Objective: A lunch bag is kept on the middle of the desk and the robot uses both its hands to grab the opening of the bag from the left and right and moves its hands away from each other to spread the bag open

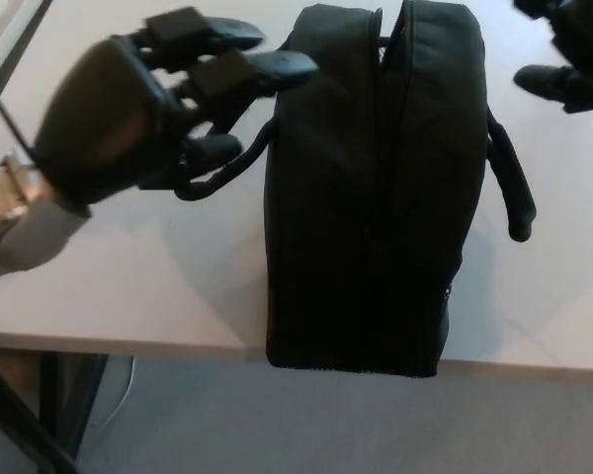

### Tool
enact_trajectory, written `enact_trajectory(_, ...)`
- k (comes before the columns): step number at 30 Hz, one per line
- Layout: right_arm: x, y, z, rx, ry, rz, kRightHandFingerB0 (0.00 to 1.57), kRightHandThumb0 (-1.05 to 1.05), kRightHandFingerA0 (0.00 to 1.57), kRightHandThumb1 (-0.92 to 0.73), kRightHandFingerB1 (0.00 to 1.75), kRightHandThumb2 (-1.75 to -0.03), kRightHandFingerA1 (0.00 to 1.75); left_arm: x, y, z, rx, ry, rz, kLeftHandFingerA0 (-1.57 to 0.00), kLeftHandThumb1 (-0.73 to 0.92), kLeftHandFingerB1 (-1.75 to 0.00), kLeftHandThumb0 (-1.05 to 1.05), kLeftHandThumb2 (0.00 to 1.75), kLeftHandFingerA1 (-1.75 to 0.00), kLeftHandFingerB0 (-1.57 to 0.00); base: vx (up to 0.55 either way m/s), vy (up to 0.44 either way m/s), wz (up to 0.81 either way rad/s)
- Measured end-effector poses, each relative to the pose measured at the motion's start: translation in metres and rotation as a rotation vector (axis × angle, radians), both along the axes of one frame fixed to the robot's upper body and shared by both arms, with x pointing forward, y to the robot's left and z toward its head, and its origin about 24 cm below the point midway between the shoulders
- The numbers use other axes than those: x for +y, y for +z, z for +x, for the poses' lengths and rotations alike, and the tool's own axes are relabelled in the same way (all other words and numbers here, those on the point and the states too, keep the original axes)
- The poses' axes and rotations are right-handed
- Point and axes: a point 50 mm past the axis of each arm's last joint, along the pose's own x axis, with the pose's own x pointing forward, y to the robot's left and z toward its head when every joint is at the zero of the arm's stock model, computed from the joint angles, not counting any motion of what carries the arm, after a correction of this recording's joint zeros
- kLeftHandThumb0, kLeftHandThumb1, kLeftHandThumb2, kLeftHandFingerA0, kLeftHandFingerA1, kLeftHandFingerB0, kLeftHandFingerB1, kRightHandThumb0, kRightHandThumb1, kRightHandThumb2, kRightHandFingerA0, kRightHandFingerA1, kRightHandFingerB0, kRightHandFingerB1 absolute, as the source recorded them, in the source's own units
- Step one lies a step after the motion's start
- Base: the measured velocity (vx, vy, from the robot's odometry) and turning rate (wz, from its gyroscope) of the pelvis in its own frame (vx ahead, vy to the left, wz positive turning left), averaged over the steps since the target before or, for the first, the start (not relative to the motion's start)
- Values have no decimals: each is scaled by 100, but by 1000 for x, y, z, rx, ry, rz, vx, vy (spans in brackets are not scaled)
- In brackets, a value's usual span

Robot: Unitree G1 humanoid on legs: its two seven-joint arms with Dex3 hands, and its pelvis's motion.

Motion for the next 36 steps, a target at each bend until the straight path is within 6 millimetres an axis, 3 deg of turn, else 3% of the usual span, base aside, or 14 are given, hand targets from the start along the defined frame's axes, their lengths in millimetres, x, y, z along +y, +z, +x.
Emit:
enact_trajectory(11, 18, -10, 3, 48, 44, -100, 23, -35, 28, -54, 36, -65, 38, -27, -1, -1, -101, -122, 96, -44, 55, -34, -5, 60, -36, -27, 0, 0, 0)
enact_trajectory(15, 24, -15, 3, 56, 65, -126, 28, -29, 38, -55, 31, -56, 36, -28, -7, -1, -113, -135, 105, -47, 56, -34, -7, 60, -36, -30, 0, 0, 0)
enact_trajectory(18, 28, -17, 2, 51, 81, -134, 22, -39, 32, -48, 37, -67, 41, -27, -12, -1, -115, -139, 106, -48, 56, -33, -6, 59, -36, -32, 0, 0, 0)
enact_trajectory(22, 32, -19, 2, 49, 94, -135, 28, -31, 37, -59, 31, -58, 35, -25, -17, -1, -111, -136, 101, -49, 56, -34, -11, 59, -36, -34, 0, 0, 0)
enact_trajectory(23, 32, -20, 2, 51, 96, -133, 56, -34, 59, -49, 57, -84, 60, -24, -19, -1, -107, -135, 99, -67, 56, -41, -11, 57, -40, -67, 0, 0, 0)
enact_trajectory(24, 32, -20, 2, 52, 98, -132, 56, -34, 59, -49, 57, -84, 60, -24, -20, 0, -106, -134, 97, -67, 56, -41, -11, 57, -40, -67, 0, 0, 0)
enact_trajectory(25, 33, -20, 1, 51, 101, -126, 78, -31, 76, -55, 59, -56, 63, -23, -22, 0, -102, -131, 96, -94, 48, -53, -20, 55, -47, -95, 0, 0, 0)
enact_trajectory(27, 33, -20, 1, 39, 113, -113, 84, -32, 78, -55, 58, -57, 77, -22, -23, 0, -94, -126, 101, -109, 46, -59, -19, 54, -54, -104, 0, 0, 0)
enact_trajectory(28, 33, -21, 0, 35, 116, -110, 87, -31, 83, -58, 55, -56, 96, -22, -23, 0, -93, -125, 101, -113, 43, -68, -9, 68, -87, -110, 0, 0, 0)
enact_trajectory(29, 33, -21, 0, 26, 123, -109, 84, -33, 86, -62, 62, -59, 101, -22, -23, 1, -90, -124, 99, -103, 36, -110, -10, 94, -131, -96, 0, 0, 0)
enact_trajectory(30, 34, -22, 0, 22, 126, -109, 84, -33, 86, -62, 62, -59, 101, -22, -23, 1, -88, -122, 99, -103, 36, -110, -10, 94, -131, -96, 0, 0, 0)
enact_trajectory(32, 35, -24, -1, 6, 139, -117, 83, -34, 85, -63, 70, -59, 109, -18, -27, 2, -62, -104, 90, -94, 34, -142, -14, 104, -156, -88, 0, 0, 0)
enact_trajectory(34, 36, -25, -3, -15, 158, -125, 88, -35, 89, -63, 63, -59, 106, -11, -37, 2, -16, -71, 74, -98, 39, -127, -18, 103, -147, -92, 0, 0, 0)
enact_trajectory(36, 38, -25, -4, -34, 173, -123, 91, -37, 89, -65, 64, -59, 110, -6, -44, 2, 15, -48, 55, -98, 38, -129, -17, 104, -150, -92, 0, 0, 0)
